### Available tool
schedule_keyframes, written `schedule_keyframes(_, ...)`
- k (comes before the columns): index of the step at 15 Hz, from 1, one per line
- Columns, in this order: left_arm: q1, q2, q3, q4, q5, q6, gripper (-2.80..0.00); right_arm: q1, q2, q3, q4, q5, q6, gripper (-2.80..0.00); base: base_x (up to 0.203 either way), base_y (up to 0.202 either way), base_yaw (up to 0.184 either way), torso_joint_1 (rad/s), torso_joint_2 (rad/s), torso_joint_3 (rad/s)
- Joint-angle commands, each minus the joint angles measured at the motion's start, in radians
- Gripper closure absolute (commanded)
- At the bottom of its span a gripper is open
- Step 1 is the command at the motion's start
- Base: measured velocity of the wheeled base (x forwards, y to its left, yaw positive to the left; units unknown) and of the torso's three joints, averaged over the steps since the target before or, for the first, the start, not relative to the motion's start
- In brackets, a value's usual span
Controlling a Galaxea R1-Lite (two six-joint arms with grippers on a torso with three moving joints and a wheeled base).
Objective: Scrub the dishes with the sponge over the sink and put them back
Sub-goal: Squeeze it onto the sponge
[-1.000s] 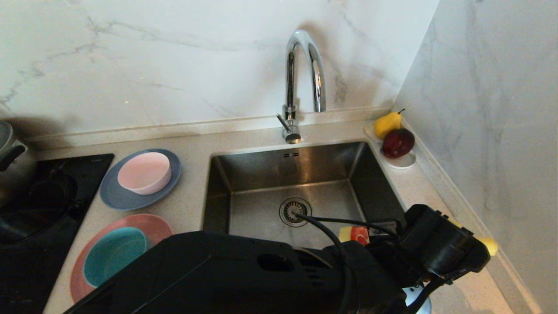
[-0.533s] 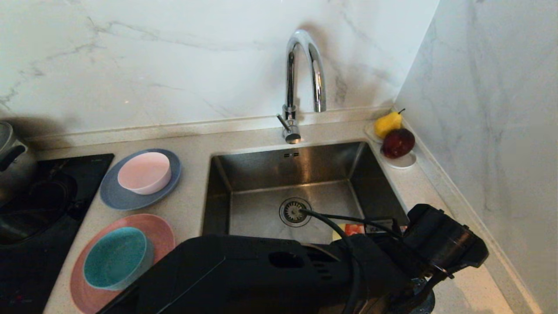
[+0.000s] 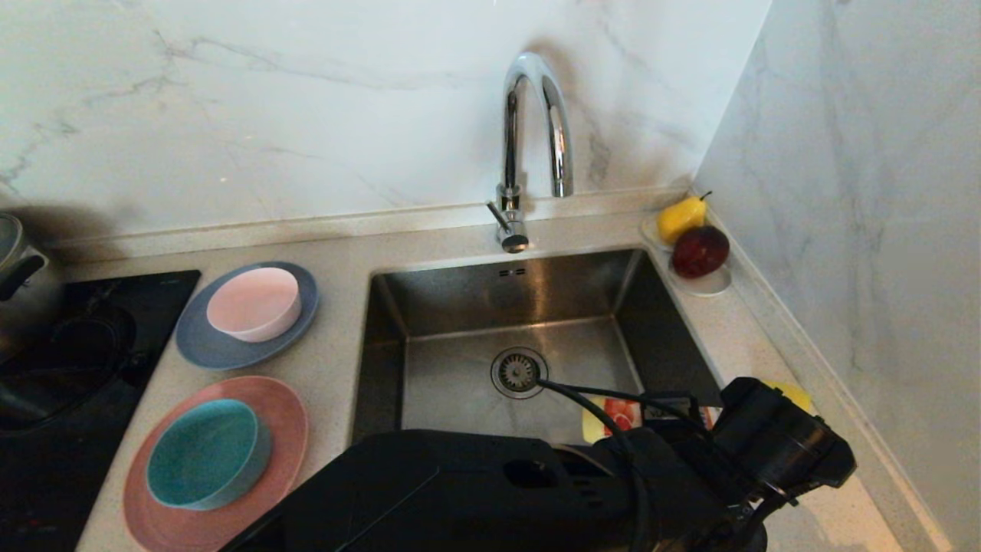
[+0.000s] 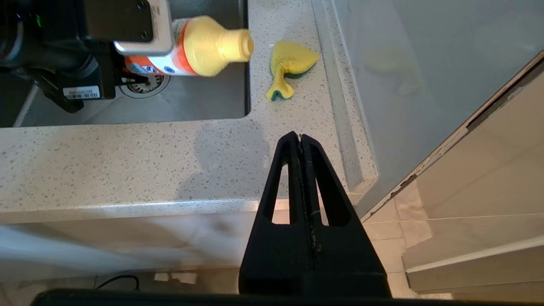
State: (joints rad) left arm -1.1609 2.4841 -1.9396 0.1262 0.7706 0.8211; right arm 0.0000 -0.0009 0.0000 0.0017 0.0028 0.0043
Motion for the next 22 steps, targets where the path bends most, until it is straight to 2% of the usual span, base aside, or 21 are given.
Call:
schedule_keyframes(1, -0.003, 0.012, -0.004, -0.002, 0.005, 0.005, 0.0, 0.0, 0.0, 0.0, 0.0, 0.0, 0.0, 0.0, 0.0, 0.0, 0.0, 0.0, 0.0, 0.0)
schedule_keyframes(5, -0.008, 0.018, -0.002, -0.035, 0.004, 0.021, 0.0, 0.0, 0.001, 0.0, 0.0, 0.0, 0.0, 0.0, 0.0, 0.0, 0.0, 0.0, 0.0, 0.0)
schedule_keyframes(7, -0.011, 0.022, -0.003, -0.061, 0.007, 0.049, 0.0, 0.0, 0.001, 0.0, 0.0, 0.0, 0.0, 0.0, 0.0, 0.0, 0.0, 0.0, 0.0, 0.0)
schedule_keyframes(9, -0.013, 0.03, -0.003, -0.077, 0.028, 0.065, 0.0, 0.0, 0.0, 0.0, 0.0, 0.0, 0.0, 0.0, 0.0, 0.0, 0.0, 0.0, 0.0, 0.0)
schedule_keyframes(12, -0.015, 0.036, -0.004, -0.086, 0.03, 0.098, 0.0, 0.0, 0.0, 0.0, 0.0, 0.0, 0.0, 0.0, 0.0, 0.0, 0.0, 0.0, 0.0, 0.0)
schedule_keyframes(14, -0.014, 0.035, -0.004, -0.086, 0.03, 0.147, 0.0, 0.0, 0.0, 0.0, 0.0, 0.0, 0.0, 0.0, 0.0, 0.0, 0.0, 0.0, 0.0, 0.0)
schedule_keyframes(19, -0.014, 0.042, -0.004, -0.086, 0.03, 0.161, 0.0, 0.0, -0.001, 0.0, 0.0, 0.0, 0.0, 0.0, 0.0, 0.0, 0.0, 0.0, 0.0, 0.0)
schedule_keyframes(22, -0.016, 0.052, -0.004, -0.086, 0.03, 0.204, 0.0, 0.0, 0.0, 0.0, 0.0, 0.0, 0.0, 0.0, 0.0, 0.0, 0.0, 0.0, 0.0, 0.0)
